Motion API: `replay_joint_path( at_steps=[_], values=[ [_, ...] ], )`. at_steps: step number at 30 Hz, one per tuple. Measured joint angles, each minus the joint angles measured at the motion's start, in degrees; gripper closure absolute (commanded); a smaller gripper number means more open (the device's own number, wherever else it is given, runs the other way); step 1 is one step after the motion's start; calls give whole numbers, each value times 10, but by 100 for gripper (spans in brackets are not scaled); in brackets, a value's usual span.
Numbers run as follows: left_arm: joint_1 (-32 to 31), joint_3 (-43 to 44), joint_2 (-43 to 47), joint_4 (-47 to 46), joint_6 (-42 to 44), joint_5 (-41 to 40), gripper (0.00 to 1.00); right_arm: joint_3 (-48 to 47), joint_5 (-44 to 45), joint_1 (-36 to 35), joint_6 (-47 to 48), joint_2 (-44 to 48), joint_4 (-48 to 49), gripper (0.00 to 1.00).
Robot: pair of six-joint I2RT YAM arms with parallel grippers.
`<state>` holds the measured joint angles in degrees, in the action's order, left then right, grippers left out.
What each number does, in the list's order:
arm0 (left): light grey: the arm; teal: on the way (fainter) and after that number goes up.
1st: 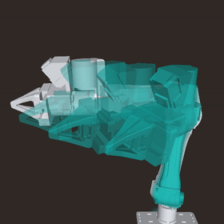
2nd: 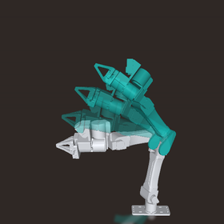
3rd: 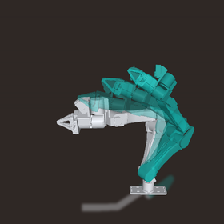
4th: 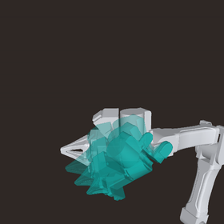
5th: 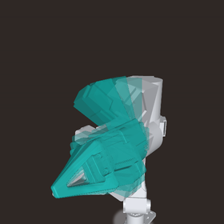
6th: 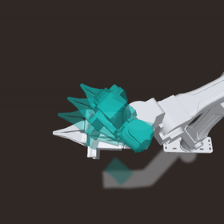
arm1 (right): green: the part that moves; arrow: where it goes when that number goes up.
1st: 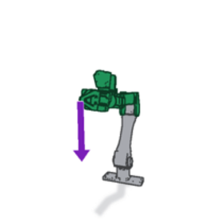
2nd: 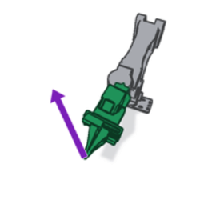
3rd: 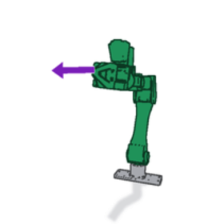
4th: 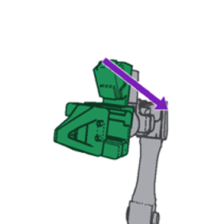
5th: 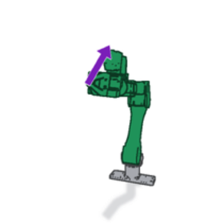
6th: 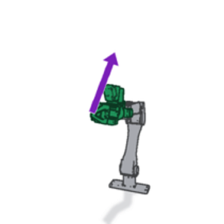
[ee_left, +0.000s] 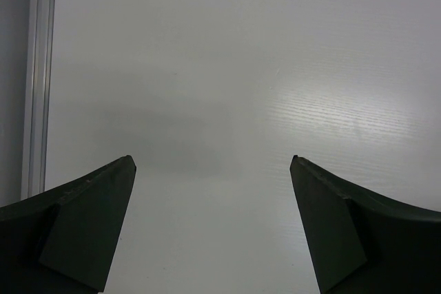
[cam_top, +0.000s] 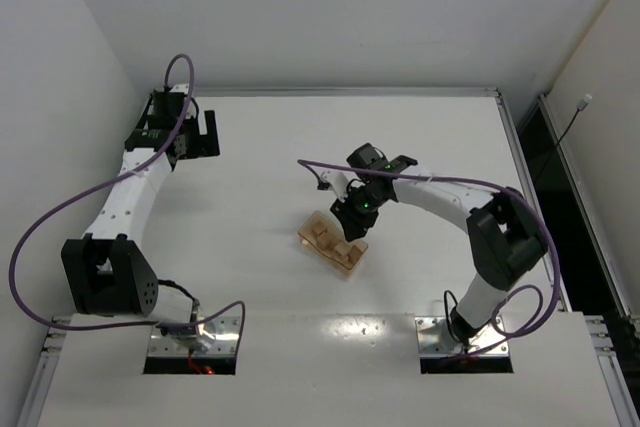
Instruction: Build the wood block tower
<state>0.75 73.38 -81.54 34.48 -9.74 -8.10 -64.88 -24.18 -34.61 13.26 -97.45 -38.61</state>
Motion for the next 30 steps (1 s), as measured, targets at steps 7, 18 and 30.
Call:
replay_joint_path(
  at_steps=[7,18,30],
  values=[
    [0,0,0,0,0,0,6,30,50,-13,3,-14,12,71],
    [0,1,-3,1,0,0,6,33,81,-12,0,-34,27,100],
    [2,-1,-5,1,-35,-13,5,56,278,-5,-43,61,109,100]
  ],
)
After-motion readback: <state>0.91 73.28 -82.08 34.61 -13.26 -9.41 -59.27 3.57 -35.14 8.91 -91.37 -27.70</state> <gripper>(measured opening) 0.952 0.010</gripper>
